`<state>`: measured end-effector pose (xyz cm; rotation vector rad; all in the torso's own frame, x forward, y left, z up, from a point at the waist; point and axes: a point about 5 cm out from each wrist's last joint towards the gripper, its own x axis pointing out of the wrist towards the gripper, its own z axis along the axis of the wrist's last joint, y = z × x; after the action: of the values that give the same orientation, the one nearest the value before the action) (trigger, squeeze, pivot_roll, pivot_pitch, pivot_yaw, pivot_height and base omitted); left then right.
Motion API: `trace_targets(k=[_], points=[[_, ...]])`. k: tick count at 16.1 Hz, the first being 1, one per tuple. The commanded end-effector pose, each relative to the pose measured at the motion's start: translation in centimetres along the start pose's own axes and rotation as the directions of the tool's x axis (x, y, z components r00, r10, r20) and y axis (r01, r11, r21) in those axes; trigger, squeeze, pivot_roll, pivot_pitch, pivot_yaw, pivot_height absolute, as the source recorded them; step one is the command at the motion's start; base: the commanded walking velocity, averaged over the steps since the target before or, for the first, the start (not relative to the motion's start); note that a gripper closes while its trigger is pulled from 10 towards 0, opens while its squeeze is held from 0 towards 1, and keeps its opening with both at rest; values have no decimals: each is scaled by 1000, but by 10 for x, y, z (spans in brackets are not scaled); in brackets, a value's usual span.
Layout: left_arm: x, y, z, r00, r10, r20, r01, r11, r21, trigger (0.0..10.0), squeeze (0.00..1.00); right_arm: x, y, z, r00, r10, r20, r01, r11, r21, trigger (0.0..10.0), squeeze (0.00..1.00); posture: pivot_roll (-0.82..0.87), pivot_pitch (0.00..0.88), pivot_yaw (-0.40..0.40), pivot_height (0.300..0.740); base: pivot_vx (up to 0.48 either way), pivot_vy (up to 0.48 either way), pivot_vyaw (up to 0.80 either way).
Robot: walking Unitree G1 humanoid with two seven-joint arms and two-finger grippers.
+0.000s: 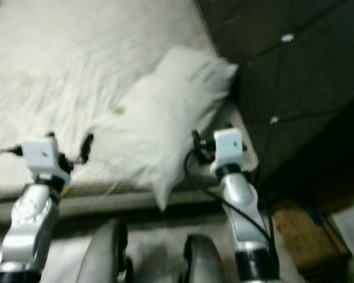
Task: Clean up the room
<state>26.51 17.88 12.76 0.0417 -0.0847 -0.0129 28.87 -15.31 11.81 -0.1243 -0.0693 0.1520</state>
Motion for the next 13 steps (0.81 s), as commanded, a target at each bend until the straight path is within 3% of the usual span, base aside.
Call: trace_targets(k=[1,3,7,10,13], points=[[2,-9,0,1000,-15,-1,15,1000,-18,10000,0,-4,-12,-5,999,-30,-29,30,1000,-7,10000,0,13,99,-79,640,0,0,0],[3,-5,-3,1000,-1,-1,1,1000,-6,10000,0,1,-13,-2,1000,-16,-22,16,1000,-10,10000,0,-1,91,-74,640,0,0,0],[15,8,-3,1000,29,0,-29,999,18,10000,0,3,-33,10,989,-144,27,145,989,-8,10000,0,-30,57,-29,640,0,0,0],[24,3,0,1000,-1,12,0,1000,25,10000,0,5,-39,38,975,-191,110,190,982,20,10000,0,-47,55,-5,640,0,0,0],[29,-2,1,1000,-20,17,19,1000,17,10000,0,6,-38,45,969,-209,132,207,978,30,10000,0,-68,51,1,640,0,0,0]])
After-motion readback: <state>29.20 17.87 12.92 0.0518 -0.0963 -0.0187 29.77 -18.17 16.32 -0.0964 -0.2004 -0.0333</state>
